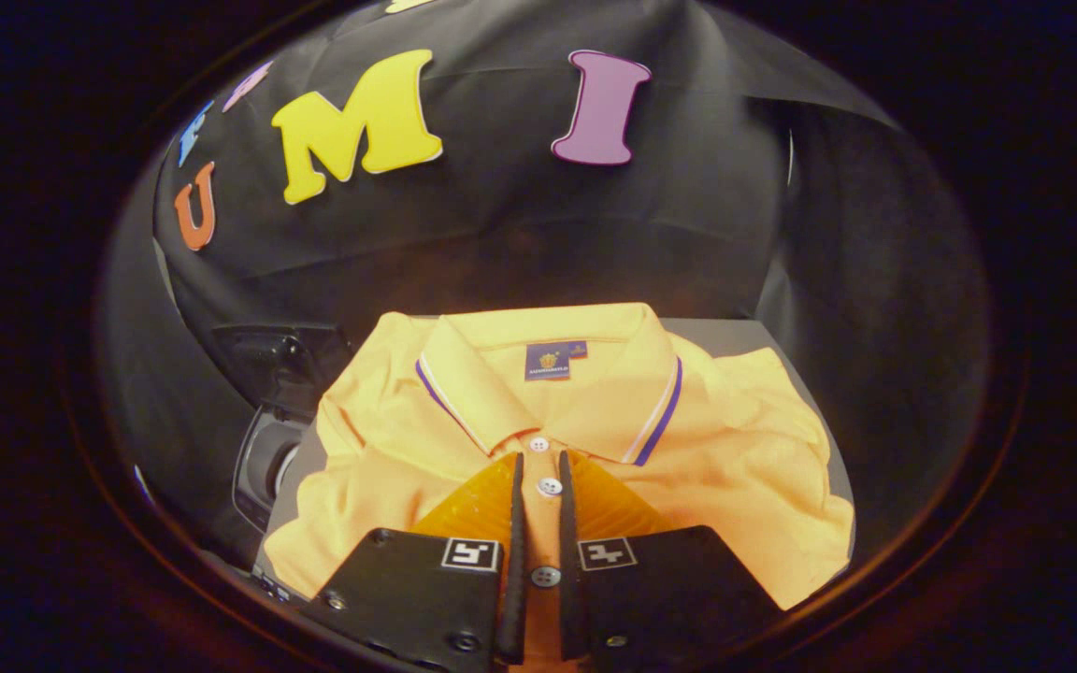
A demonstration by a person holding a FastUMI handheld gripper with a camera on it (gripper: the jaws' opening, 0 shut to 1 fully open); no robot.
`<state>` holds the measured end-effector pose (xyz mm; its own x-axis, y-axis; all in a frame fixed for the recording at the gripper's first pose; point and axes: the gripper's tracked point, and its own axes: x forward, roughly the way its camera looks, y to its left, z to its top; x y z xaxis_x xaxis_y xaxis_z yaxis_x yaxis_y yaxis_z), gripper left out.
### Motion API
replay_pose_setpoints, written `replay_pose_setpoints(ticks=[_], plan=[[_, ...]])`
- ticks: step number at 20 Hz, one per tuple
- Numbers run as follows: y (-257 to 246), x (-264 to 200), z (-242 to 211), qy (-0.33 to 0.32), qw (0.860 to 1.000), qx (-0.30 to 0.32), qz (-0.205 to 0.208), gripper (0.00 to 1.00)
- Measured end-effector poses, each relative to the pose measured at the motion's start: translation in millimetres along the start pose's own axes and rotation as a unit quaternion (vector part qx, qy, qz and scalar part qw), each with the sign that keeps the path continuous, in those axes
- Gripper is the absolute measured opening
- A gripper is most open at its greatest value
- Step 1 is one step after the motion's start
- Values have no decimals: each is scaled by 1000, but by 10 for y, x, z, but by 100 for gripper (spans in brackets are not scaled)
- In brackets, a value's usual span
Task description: Put the clothes into the washing machine and then close the washing machine lid.
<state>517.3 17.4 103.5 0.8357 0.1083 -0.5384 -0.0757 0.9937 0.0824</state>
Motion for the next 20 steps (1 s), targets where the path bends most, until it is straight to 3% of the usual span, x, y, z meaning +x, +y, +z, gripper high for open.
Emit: replay_pose_setpoints(ticks=[4, 8, 20], plan=[[32, -83, 21, -21, 998, 34, 39, 11], [119, -367, 50, -49, 998, 34, 35, 11], [916, -1780, 571, -167, 981, 39, 85, 10]])
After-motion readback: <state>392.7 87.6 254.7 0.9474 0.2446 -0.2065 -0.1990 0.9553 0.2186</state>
